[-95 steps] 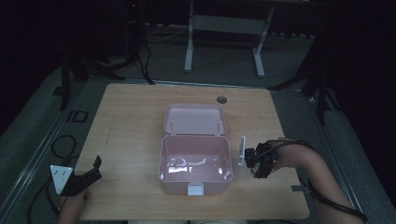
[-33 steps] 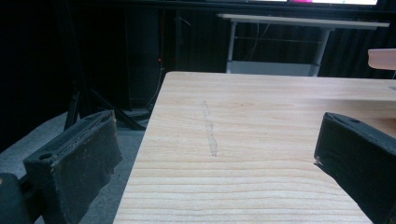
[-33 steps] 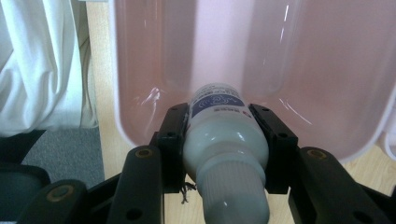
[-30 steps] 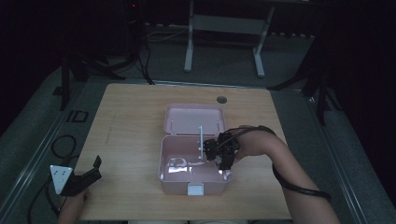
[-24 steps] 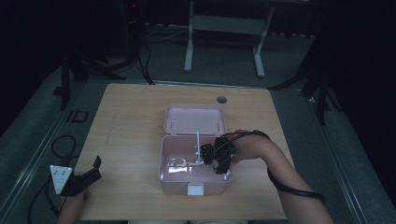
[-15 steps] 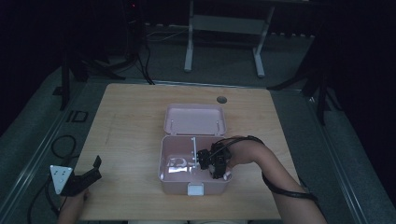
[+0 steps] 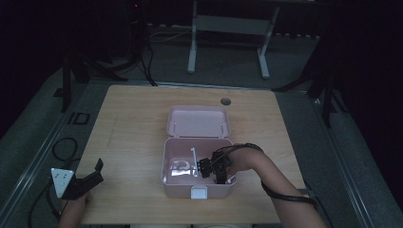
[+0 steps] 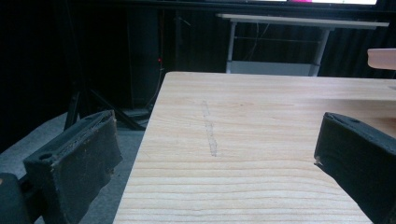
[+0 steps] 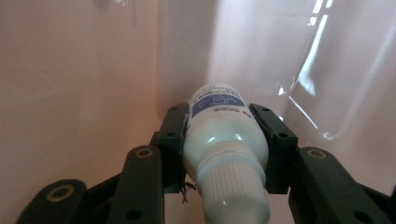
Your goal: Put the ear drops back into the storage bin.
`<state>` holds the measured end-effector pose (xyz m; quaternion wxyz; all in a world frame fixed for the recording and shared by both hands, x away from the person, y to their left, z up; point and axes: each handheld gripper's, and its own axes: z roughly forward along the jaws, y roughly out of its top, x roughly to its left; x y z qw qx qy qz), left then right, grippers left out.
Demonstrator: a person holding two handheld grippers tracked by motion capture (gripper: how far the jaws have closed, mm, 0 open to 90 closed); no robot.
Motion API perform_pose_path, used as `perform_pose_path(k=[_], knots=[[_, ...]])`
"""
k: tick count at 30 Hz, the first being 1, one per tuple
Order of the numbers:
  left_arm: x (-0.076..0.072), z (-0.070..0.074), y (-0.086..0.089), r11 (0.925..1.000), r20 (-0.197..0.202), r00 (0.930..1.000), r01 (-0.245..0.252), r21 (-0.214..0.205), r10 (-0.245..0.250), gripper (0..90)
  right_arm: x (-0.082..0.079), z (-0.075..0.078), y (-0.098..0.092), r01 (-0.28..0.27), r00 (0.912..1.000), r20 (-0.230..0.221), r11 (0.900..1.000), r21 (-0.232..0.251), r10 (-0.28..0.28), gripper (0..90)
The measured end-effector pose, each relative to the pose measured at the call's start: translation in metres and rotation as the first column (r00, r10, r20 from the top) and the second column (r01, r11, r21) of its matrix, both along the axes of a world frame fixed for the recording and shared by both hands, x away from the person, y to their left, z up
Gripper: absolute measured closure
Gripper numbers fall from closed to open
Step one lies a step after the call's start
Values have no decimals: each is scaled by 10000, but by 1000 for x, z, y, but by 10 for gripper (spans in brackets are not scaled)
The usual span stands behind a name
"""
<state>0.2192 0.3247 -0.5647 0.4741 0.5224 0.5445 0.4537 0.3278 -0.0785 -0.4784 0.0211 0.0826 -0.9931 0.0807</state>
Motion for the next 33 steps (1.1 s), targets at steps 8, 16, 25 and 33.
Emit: perform_pose_path(k=[8,16,25,33], knots=[[0,0,0,10000,-19,10000,8,38,-8,4,5,-11,2,293,9996,-44,9992,-278,-295,595],[0,0,0,10000,-10,10000,25,35,-25,4,6,-24,4,290,9996,72,9967,-752,-286,595],[0,0,0,10000,-11,10000,28,36,-28,4,8,-22,4,607,9979,-158,9956,-719,-620,575],[0,0,0,10000,-13,10000,14,48,-14,4,8,1,1,623,9980,-64,9979,-158,-624,558]])
